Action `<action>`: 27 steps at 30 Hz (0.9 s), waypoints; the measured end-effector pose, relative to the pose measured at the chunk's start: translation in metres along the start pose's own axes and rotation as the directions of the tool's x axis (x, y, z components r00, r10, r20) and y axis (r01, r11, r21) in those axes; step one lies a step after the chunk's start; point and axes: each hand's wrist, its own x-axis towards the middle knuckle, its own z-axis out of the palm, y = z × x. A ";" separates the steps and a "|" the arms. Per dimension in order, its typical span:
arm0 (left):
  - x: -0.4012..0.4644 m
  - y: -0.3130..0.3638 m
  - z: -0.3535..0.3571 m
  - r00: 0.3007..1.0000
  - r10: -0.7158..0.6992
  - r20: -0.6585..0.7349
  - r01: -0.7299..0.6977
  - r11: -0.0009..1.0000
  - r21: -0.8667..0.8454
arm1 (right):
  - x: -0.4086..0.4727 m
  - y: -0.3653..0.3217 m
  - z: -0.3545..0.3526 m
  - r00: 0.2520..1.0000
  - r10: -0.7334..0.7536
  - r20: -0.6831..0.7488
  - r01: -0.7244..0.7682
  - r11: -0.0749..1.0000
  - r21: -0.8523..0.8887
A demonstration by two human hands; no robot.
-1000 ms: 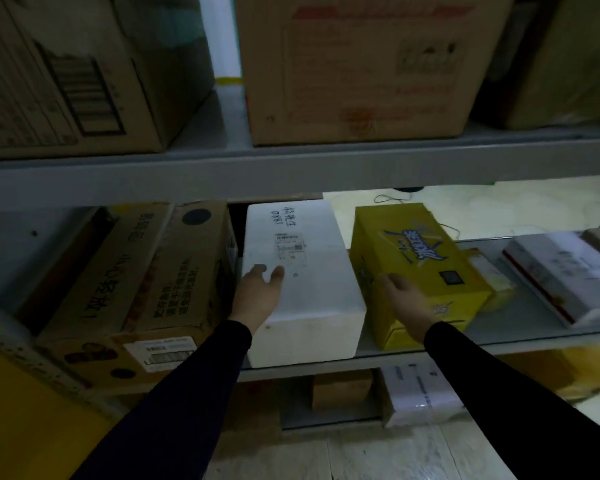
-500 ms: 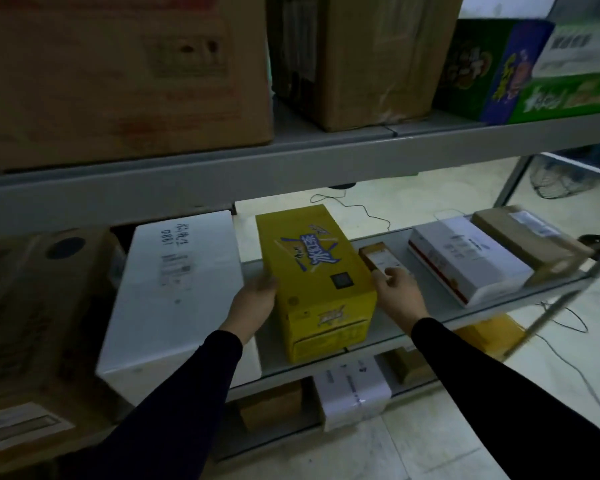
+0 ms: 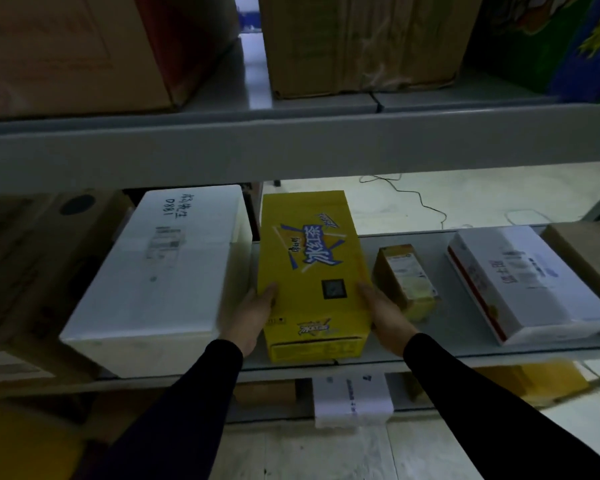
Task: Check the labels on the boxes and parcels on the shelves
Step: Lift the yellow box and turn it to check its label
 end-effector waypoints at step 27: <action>-0.382 -0.043 -0.009 0.966 0.174 0.190 -0.102 0.937 -0.335 | -0.387 0.009 0.011 0.994 -0.095 -0.053 0.105 0.964 0.244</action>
